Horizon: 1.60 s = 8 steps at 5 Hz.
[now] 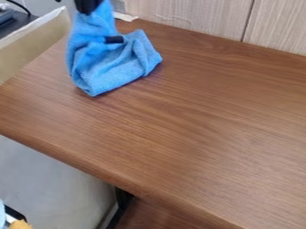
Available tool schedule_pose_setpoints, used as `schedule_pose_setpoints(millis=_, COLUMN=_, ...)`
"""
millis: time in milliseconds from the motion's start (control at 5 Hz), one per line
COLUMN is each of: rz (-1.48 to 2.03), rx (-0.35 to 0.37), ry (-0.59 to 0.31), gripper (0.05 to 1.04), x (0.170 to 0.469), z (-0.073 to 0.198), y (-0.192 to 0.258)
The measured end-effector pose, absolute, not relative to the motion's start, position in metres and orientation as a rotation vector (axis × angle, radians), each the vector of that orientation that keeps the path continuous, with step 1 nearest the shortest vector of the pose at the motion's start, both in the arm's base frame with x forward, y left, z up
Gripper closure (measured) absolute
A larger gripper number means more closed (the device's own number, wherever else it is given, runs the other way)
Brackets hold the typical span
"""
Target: Unfold the cloth from right to left side
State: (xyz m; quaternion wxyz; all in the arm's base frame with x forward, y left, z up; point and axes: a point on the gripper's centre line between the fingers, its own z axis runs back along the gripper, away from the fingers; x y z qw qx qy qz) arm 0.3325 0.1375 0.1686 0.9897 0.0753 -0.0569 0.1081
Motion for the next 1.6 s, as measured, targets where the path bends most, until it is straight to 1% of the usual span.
schedule_pose_setpoints(millis=200, rz=0.322, rx=0.149, ry=-0.084, gripper=1.030, x=0.332, z=0.159, y=0.170)
schedule_pose_setpoints(millis=400, rz=0.412, rx=0.133, ry=-0.041, gripper=1.030, x=0.325, z=0.143, y=0.194)
schedule_pose_setpoints(millis=600, rz=0.457, rx=0.136, ry=-0.011, gripper=1.030, x=0.314, z=0.132, y=0.207)
schedule_pose_setpoints(millis=800, rz=0.476, rx=0.142, ry=0.040, gripper=1.030, x=0.301, z=0.119, y=0.209)
schedule_pose_setpoints(millis=1000, rz=0.503, rx=0.135, ry=0.058, gripper=1.030, x=0.291, z=0.105, y=0.211)
schedule_pose_setpoints(millis=1200, rz=0.503, rx=0.134, ry=0.057, gripper=1.030, x=0.289, z=0.098, y=0.212)
schedule_pose_setpoints(millis=1400, rz=0.482, rx=0.143, ry=0.054, gripper=1.010, x=0.291, z=0.097, y=0.208)
schedule_pose_setpoints(millis=1600, rz=0.445, rx=0.143, ry=0.056, gripper=0.870, x=0.295, z=0.099, y=0.201)
